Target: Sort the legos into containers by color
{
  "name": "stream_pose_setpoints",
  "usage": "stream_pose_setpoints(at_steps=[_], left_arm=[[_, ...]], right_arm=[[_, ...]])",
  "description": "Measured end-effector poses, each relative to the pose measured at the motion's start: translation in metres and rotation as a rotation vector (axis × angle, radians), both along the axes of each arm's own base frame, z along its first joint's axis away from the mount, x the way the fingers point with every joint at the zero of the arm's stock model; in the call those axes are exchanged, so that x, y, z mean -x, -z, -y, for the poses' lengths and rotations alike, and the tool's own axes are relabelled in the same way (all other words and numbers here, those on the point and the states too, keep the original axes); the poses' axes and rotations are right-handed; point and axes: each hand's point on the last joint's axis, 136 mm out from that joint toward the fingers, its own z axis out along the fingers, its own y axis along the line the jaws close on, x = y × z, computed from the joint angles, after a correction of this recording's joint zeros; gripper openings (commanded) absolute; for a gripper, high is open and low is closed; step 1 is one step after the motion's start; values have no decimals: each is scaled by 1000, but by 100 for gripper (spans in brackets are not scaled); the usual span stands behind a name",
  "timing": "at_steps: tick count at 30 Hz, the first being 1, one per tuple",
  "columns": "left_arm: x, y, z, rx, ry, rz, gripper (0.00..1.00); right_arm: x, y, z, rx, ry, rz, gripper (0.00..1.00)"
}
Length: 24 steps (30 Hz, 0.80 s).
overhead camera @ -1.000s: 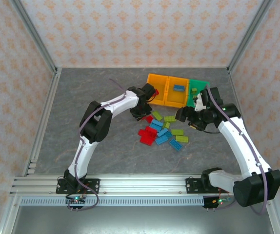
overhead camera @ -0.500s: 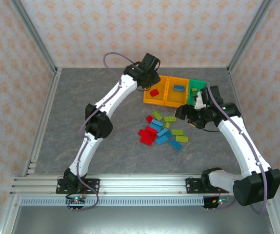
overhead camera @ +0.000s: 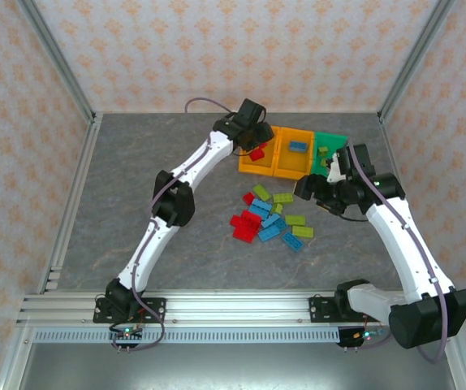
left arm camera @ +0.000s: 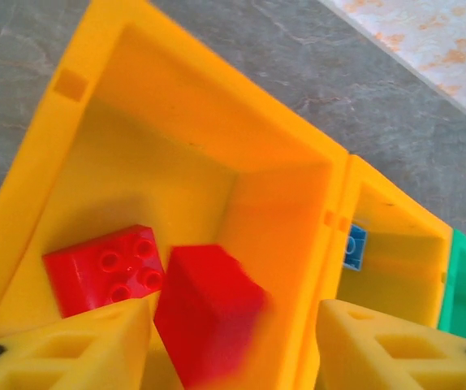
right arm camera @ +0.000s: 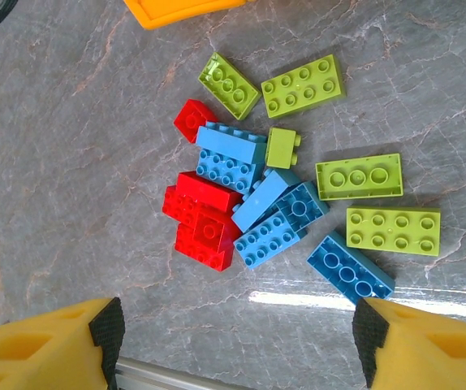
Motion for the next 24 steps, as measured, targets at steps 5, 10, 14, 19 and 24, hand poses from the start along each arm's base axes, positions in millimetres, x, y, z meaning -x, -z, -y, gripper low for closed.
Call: stream_pose_setpoints(at_steps=[5, 10, 14, 19, 24], left_arm=[[3, -28, 3, -10, 45, 57, 58], [19, -81, 1, -41, 121, 141, 57], [59, -140, -19, -102, 208, 217, 57], [132, -205, -62, -173, 300, 334, 58], [205, -229, -101, -219, 382, 428, 59]], right_arm=[[-1, 1, 0, -1, 3, -3, 76], [-9, 8, 0, 19, 15, -12, 74], [-23, 20, -7, 89, -1, 0, 74], [-49, 53, -37, 196, -80, -33, 74], [-84, 94, -66, 316, -153, -63, 74]])
